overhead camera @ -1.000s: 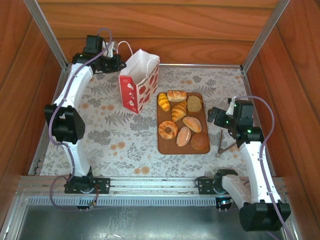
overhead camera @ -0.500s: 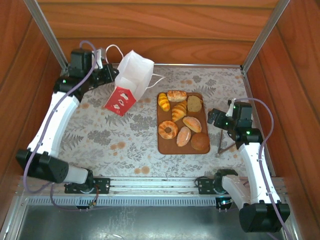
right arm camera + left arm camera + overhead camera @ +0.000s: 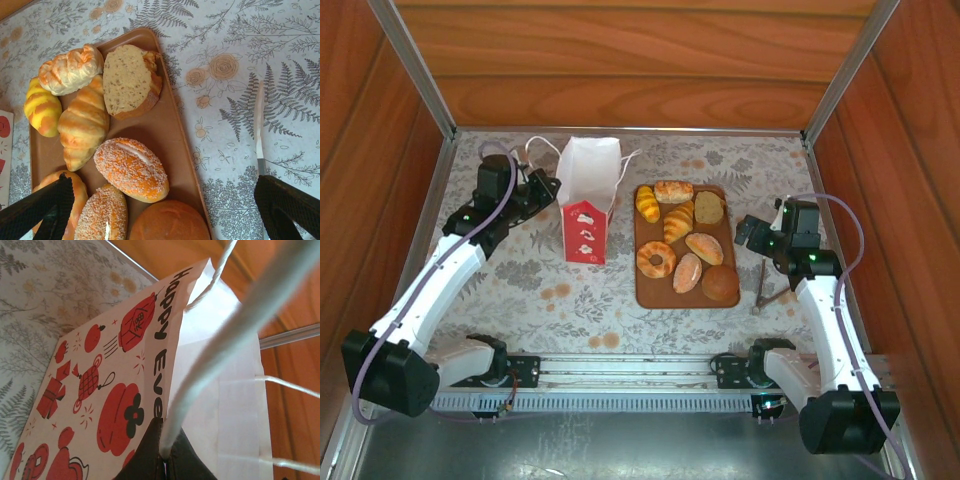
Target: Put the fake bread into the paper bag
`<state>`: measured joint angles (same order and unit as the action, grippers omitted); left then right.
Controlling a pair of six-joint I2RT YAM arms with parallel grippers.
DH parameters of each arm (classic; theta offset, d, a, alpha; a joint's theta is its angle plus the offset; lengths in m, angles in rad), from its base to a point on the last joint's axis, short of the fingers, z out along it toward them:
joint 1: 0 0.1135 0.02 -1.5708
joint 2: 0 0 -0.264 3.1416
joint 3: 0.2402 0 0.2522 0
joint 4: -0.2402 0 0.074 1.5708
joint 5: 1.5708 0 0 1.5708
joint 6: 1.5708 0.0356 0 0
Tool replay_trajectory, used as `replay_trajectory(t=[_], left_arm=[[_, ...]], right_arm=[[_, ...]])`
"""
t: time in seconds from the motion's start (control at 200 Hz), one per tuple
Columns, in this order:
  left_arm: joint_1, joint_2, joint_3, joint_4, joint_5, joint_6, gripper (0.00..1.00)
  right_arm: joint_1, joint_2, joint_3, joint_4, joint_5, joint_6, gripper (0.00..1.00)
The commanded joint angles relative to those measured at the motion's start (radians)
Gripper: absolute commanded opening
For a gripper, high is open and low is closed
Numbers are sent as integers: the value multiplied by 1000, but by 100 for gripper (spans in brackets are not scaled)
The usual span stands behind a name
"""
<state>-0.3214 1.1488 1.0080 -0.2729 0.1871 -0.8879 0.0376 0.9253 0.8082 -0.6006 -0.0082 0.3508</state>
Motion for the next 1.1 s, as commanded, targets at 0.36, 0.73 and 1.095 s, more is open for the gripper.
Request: replay_trajectory(t=[0.36,0.73,1.095], left_arm=[[1,-131,121,-89,-236,286,87],[0,-371,-138,94,-492,515,96],[3,-406,-311,236,-621,587,98]], right_arm=[[-7,63,93,-264,251,135,100],[-97,161,58,-408,226,220,100],[-220,326,1,-303,67,136,100]])
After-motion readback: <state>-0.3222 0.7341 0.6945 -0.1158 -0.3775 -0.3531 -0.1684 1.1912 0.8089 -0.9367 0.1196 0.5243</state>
